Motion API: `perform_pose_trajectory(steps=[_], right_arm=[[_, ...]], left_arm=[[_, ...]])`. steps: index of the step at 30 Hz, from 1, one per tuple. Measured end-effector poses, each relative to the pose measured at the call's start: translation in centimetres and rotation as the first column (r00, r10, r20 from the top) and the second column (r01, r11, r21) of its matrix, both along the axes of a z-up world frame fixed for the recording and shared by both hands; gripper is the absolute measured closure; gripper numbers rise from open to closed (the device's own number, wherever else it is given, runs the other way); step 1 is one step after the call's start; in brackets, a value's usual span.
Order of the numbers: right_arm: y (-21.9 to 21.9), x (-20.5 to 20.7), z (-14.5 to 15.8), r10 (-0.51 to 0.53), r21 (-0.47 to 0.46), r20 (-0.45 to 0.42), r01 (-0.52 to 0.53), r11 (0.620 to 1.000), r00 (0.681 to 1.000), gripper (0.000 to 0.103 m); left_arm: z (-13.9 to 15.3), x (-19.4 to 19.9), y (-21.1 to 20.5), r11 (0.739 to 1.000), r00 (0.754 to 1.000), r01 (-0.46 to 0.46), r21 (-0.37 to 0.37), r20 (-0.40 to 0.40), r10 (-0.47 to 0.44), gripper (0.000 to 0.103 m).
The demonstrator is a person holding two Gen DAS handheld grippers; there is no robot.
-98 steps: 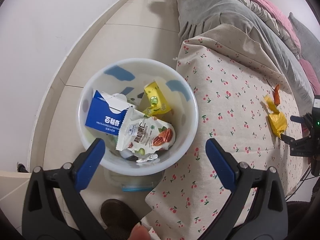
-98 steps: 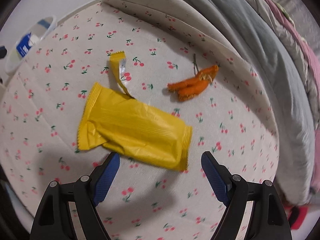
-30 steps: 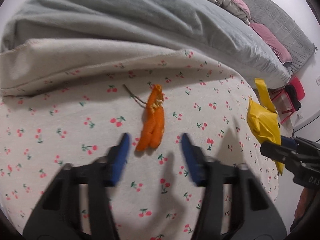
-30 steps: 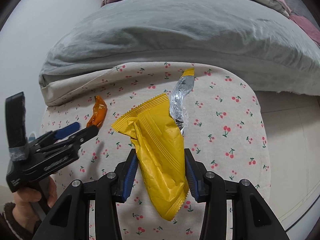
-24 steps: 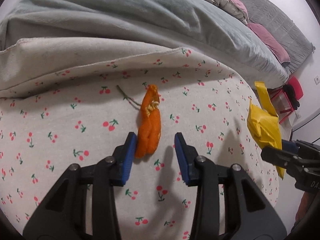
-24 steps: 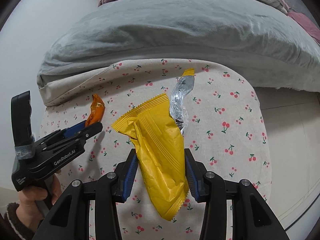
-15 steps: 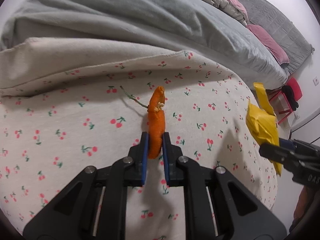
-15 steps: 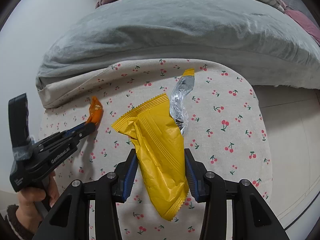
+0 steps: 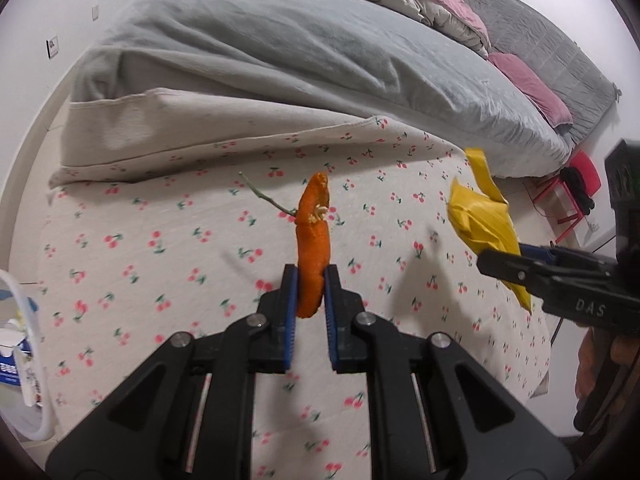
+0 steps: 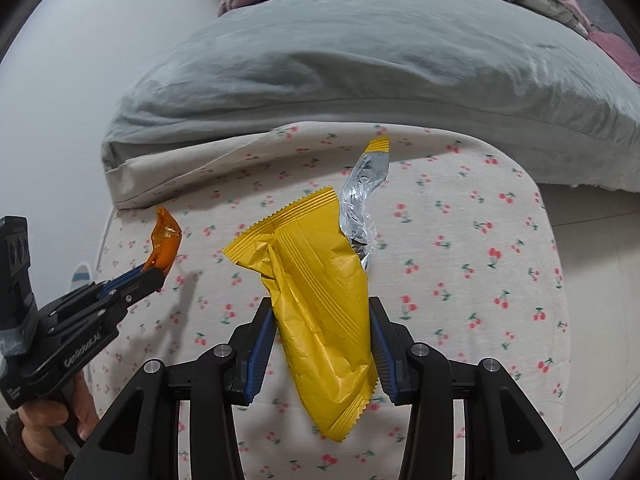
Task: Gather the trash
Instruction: 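Carry peel and yellow wrapper over the white bin and open both tools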
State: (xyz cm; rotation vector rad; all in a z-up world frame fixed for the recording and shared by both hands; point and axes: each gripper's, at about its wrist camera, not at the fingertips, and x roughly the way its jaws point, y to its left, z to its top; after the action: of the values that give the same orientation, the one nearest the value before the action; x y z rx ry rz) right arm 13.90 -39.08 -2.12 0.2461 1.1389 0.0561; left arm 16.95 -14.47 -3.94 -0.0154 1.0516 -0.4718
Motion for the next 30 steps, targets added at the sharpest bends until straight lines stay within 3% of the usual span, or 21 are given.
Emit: perform_pose_trajectory(steps=[15,30], right_arm=[[6.7,-0.1,0.7,0.125,-0.018,0.024,-0.124,0.992,0.992,0.057],[15.6,0.3,0.1,0.260,-0.046,0.013,-0.259,0.965,0.965,0.057]], left_arm=[[1.2,-2.6,7.3,0.998,0.998,-0.061,0.015,0.029,0.061,0.089],[0.8,-4.5,17.1,0.982,0.981,-0.191,0.012,0.029,0.191,0.089]])
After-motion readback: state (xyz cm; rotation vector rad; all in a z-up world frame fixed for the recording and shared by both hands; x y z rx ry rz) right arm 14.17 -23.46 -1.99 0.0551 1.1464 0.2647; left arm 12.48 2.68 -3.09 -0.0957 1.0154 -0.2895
